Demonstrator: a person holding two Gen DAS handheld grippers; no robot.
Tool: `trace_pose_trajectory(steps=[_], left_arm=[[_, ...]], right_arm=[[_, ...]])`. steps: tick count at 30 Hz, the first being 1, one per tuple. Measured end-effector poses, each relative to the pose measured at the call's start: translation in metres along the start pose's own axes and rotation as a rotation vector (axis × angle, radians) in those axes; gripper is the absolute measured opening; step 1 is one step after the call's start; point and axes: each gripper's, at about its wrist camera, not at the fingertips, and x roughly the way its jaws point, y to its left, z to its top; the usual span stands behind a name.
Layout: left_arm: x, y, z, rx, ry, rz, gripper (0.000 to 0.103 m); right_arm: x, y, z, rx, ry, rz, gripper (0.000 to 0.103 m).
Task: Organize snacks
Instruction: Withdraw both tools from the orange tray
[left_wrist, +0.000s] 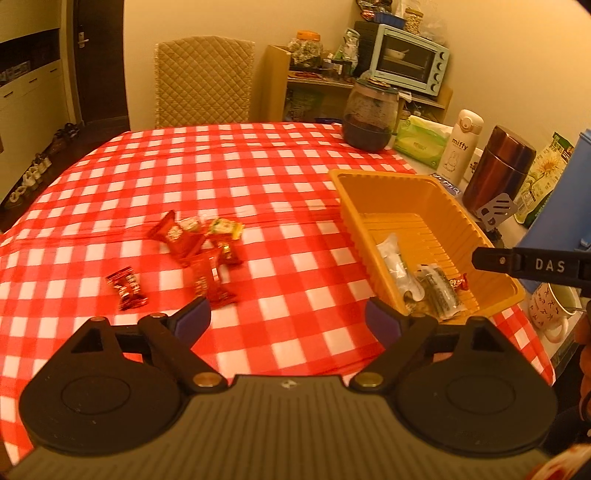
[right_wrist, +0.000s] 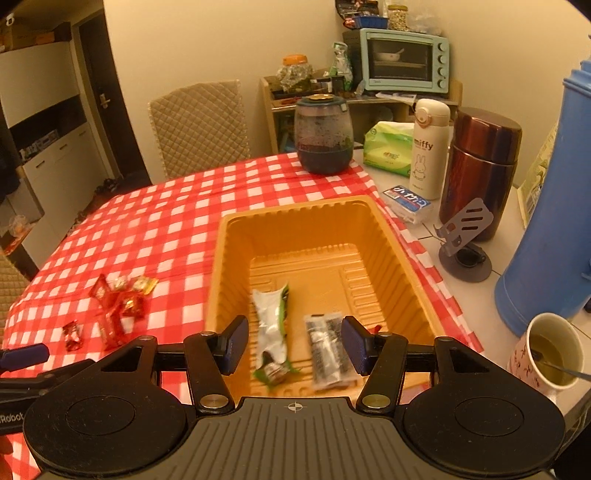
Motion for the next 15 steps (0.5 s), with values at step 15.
trace_pose_trajectory(steps=[15], left_arm=[[-0.047, 0.037, -0.017, -0.029, -0.027, 0.057, 0.090]], right_arm=[[-0.027, 0.058, -0.029, -0.068, 0.022, 0.061, 0.056]])
